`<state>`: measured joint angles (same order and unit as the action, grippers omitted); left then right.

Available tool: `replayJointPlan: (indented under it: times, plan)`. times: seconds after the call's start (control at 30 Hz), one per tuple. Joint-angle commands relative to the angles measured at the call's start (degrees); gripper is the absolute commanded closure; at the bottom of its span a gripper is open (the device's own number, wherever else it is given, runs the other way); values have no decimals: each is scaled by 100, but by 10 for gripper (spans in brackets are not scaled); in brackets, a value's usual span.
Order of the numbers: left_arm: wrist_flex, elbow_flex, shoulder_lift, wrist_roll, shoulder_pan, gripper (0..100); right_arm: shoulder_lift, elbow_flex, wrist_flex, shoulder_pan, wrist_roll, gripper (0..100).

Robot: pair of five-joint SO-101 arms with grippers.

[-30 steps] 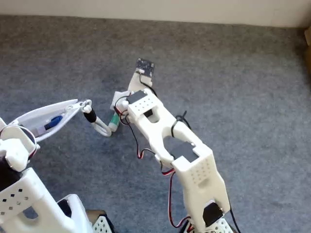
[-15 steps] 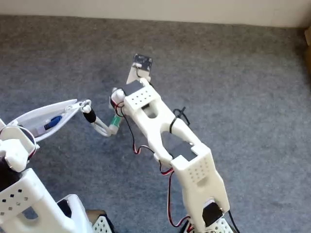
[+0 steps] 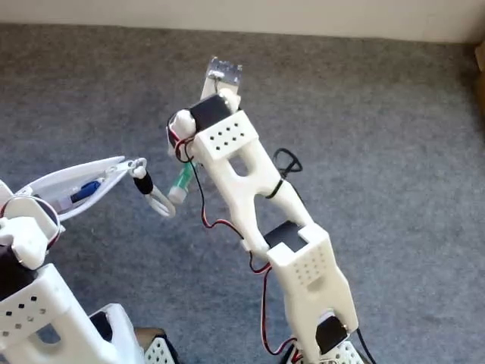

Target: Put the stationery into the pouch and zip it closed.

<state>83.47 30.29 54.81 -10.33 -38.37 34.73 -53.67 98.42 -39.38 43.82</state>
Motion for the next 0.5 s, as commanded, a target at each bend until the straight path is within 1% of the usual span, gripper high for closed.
replayJointPlan:
  times: [0.0,0.1,0.23,0.33,0.47]
  plan:
    - [-114,13,4,-26,382,995,-110,-848,268,31,-88,993]
    - [-97,22,4,-18,637,995,-101,-936,268,84,-88,993]
    - [-114,22,4,-18,796,995,-207,-945,277,92,-88,993]
    - [-123,22,4,-18,954,995,-532,-778,277,92,-88,994]
    - [-123,4,4,-18,1218,995,-1288,-171,268,92,-97,994]
